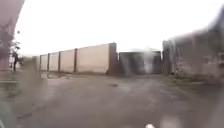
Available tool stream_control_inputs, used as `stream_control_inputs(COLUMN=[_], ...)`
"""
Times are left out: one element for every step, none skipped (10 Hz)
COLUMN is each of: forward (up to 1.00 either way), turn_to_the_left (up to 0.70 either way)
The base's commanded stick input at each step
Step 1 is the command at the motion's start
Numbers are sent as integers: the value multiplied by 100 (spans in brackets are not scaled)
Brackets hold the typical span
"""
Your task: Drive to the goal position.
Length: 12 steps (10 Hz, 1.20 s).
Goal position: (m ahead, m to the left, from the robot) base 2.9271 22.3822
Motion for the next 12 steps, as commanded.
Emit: stream_control_inputs(forward=[50, 50, 50, 50, 50, 50, 50, 50, 50, 50, 50, 50], turn_to_the_left=[2, 2, 2, 2, 2, 2, 2, 2, 2, 2, 2, 2])
